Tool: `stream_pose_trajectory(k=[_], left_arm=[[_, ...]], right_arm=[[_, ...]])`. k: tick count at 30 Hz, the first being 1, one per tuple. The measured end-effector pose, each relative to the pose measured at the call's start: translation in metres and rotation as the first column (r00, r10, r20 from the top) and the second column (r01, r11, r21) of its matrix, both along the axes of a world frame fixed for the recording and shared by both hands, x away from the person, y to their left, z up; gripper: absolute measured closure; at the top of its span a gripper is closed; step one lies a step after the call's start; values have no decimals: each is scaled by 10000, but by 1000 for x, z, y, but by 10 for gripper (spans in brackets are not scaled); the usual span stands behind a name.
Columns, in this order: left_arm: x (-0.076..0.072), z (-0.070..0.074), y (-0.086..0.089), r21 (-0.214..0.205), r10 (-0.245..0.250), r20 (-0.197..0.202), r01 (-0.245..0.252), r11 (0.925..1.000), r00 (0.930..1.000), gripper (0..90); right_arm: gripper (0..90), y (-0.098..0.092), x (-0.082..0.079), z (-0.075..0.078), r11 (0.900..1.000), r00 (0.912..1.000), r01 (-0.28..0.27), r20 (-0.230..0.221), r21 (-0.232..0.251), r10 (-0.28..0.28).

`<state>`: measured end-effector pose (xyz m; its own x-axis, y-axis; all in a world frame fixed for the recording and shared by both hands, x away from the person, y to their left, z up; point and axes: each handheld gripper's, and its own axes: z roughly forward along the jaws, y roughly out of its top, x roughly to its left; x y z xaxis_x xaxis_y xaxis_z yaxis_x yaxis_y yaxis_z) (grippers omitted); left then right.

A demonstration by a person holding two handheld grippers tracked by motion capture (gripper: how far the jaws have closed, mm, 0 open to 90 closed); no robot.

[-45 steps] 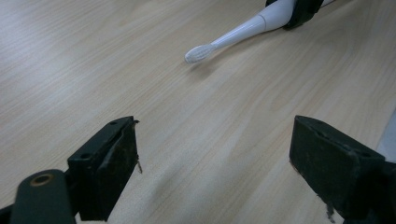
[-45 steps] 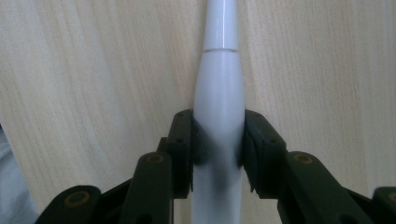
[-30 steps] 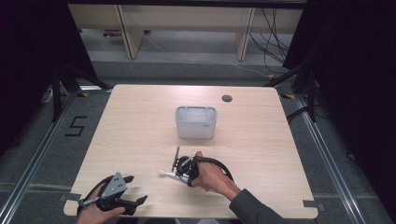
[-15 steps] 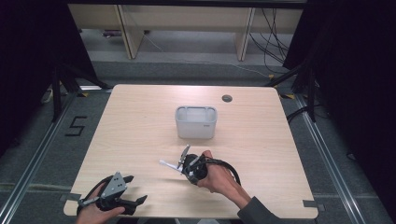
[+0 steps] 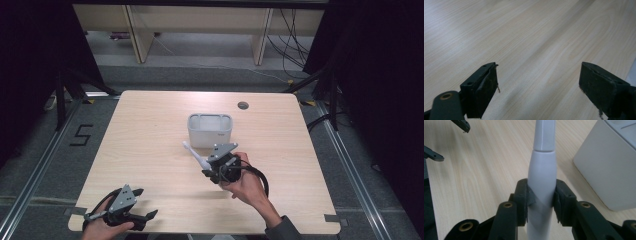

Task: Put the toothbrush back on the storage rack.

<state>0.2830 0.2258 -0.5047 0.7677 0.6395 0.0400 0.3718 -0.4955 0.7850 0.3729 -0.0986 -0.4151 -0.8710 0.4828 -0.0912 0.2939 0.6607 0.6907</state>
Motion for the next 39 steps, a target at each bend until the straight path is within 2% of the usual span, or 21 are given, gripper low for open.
stream_pose_trajectory(k=[1, 3, 4, 5, 8, 11, 15, 17, 20, 21, 25, 28, 29, 30, 32, 33, 34, 35, 37, 38, 39], left_arm=[[0, 0, 0, 0, 0, 0, 0, 10000, 10000, 147], [0, 0, 0, 5, -6, 9, 6, 10000, 10000, 147], [0, -1, 0, -25, 43, 64, -43, 10000, 10000, 147], [0, -1, 0, -25, 43, 64, -43, 10000, 10000, 147], [0, 0, 0, -11, 2, 9, -2, 10000, 10000, 147], [0, -1, 0, -11, 20, 38, -20, 10000, 10000, 147], [-1, -1, -2, -165, 158, 57, -157, 9997, 9999, 147], [0, 0, 0, -15, 40, 47, -40, 10000, 10000, 147], [1, -1, 0, 127, 130, 214, -133, 9998, 9997, 147], [1, 0, 1, 184, 37, 149, -40, 9998, 9999, 147], [1, 0, 1, 57, 86, 133, -87, 9999, 9999, 147], [1, 0, 1, 156, 50, 168, -53, 9999, 9998, 147], [0, -1, 0, 4, 173, 105, -173, 9998, 9998, 148], [0, -1, 0, 2, 178, 94, -178, 9998, 9998, 147], [1, -1, 1, 134, 72, 179, -74, 9999, 9998, 147], [2, -1, 1, 76, 92, 222, -94, 9999, 9997, 147], [1, -1, 0, -18, 121, 145, -121, 9999, 9998, 147], [1, -2, 0, -44, 137, 95, -137, 9999, 9999, 147], [1, -1, 0, 113, 130, 228, -132, 9998, 9997, 147], [0, -1, 0, 63, 185, 112, -186, 9998, 9998, 147], [1, -1, 0, 148, 118, 181, -120, 9998, 9998, 147]], right_arm=[[671, 0, 0, 0, 10000, 10000, 0, 0, 0, 0], [671, -3, 3, 0, 9984, 9991, 386, -200, 424, -378], [671, -4, 7, -1, 9980, 9999, 106, 34, 622, -108], [671, -5, 7, -1, 9965, 9991, 340, -293, 760, -318], [671, -8, 12, -1, 9944, 9996, 280, -72, 1017, -274], [671, -11, 15, 0, 9911, 9992, 380, -184, 1278, -360], [671, -17, 18, 2, 9840, 9984, 574, -94, 1686, -566], [671, -21, 19, 4, 9797, 9971, 756, -231, 1856, -726], [671, -26, 23, 6, 9743, 9969, 773, -38, 2118, -782], [671, -27, 23, 7, 9694, 9951, 987, -229, 2246, -960], [671, -35, 28, 10, 9646, 9950, 961, 29, 2454, -999], [670, -39, 31, 10, 9573, 9937, 1087, -13, 2679, -1124], [670, -40, 32, 11, 9576, 9934, 1089, 55, 2669, -1145], [670, -41, 31, 12, 9546, 9924, 1217, -149, 2720, -1223], [670, -43, 34, 13, 9517, 9915, 1260, -29, 2800, -1304], [671, -45, 36, 14, 9545, 9929, 1121, 77, 2762, -1188], [670, -45, 36, 14, 9488, 9907, 1279, 65, 2888, -1356], [670, -47, 37, 15, 9512, 9916, 1229, 28, 2831, -1290], [670, -48, 37, 16, 9432, 9882, 1469, -30, 2978, -1530], [670, -49, 38, 17, 9462, 9889, 1440, -72, 2899, -1483], [670, -50, 40, 17, 9443, 9892, 1344, 149, 3005, -1456]])
